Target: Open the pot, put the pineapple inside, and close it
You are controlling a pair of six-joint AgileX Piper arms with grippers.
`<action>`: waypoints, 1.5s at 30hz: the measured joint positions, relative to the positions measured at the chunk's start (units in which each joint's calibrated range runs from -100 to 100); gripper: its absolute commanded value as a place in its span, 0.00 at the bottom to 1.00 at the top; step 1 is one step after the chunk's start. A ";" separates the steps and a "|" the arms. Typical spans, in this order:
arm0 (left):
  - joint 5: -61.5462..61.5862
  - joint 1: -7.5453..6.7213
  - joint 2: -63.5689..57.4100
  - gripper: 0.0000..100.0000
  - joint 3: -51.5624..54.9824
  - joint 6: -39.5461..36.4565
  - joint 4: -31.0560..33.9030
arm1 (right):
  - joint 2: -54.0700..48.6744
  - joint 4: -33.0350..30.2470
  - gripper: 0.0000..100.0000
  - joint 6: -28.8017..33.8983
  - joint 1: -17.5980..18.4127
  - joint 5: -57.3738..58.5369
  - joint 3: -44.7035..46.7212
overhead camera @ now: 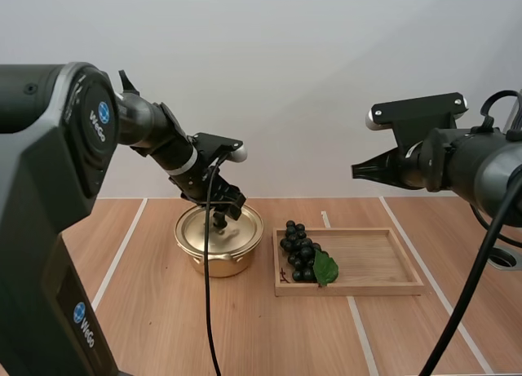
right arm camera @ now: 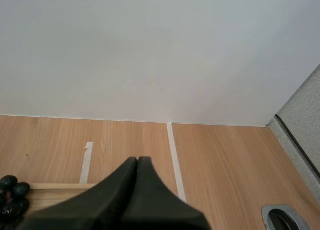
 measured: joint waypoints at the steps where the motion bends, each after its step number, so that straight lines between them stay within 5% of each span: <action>1: 0.18 0.00 -0.87 0.92 0.00 0.00 0.00 | 0.00 0.00 0.00 0.00 0.00 0.00 0.00; 15: -3.29 0.00 -29.16 0.87 -6.52 0.00 -0.33 | 0.00 0.00 0.00 0.00 0.00 -3.76 1.89; 18: -4.66 0.00 -35.98 0.65 -8.83 0.00 -0.33 | -0.11 0.00 0.00 0.00 0.00 -6.81 3.20; 23: -5.18 0.76 -45.53 0.02 -11.65 -0.12 -0.33 | -1.77 0.00 0.00 0.00 0.00 -9.02 4.11; 24: -5.18 1.18 -47.23 0.00 -11.80 -0.12 -0.33 | -2.68 0.00 0.00 0.00 0.00 -9.46 4.14; 29: -5.41 2.67 -54.54 0.00 -11.80 -0.56 0.49 | -9.54 0.00 0.00 0.00 0.00 -14.79 4.14; 37: -7.47 2.72 -65.71 0.00 -11.30 -7.16 0.49 | -25.79 0.00 0.00 0.00 0.00 -18.26 4.14; 45: -20.21 2.72 -80.44 0.00 1.23 -9.20 0.49 | -41.77 0.00 0.00 0.00 0.10 -21.06 4.14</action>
